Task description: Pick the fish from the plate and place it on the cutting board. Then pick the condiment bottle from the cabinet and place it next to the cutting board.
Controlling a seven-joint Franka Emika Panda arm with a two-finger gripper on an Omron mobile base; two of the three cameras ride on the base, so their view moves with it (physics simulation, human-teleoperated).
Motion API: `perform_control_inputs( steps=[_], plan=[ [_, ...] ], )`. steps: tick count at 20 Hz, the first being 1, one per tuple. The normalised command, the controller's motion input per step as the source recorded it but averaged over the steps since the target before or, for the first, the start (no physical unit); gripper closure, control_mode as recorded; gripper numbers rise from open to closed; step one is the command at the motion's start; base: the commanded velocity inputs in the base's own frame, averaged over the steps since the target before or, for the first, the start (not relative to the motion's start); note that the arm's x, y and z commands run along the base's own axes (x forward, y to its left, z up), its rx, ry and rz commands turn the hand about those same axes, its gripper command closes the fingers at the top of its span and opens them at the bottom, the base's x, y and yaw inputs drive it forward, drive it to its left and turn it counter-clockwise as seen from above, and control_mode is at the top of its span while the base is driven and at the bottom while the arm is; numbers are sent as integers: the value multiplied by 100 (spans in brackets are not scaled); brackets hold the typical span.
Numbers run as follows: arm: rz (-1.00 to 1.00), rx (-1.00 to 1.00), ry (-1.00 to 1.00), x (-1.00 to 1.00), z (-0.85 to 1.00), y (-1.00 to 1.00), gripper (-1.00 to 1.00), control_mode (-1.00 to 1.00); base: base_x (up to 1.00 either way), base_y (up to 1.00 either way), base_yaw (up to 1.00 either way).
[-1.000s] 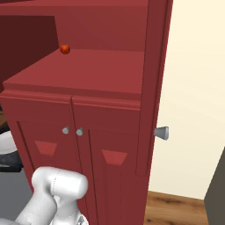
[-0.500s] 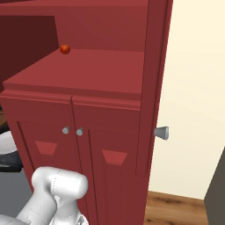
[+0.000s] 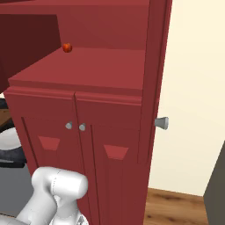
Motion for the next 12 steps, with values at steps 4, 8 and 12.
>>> perform_control_inputs(
  steps=[4,8,12],
  plan=[
    [0,0,0,0,0,0,100,100,-48,0,0],
    [0,0,0,0,0,0,100,100,-47,0,0],
    [0,0,0,0,0,0,100,100,-44,0,0]
  ],
)
